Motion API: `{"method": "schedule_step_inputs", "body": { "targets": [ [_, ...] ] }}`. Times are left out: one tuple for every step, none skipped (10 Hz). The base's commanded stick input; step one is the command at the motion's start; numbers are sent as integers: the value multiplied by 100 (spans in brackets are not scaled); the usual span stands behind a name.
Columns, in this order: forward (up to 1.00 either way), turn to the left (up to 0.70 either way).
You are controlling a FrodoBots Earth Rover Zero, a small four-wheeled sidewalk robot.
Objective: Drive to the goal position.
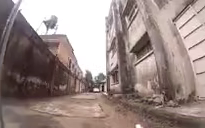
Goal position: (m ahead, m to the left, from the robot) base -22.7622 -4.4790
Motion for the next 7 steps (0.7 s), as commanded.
{"method": "schedule_step_inputs", "body": {
  "targets": [
    [78, 26],
    [79, 18],
    [79, 10],
    [79, 6],
    [79, 4],
    [79, 3],
    [79, 3]
  ]
}}
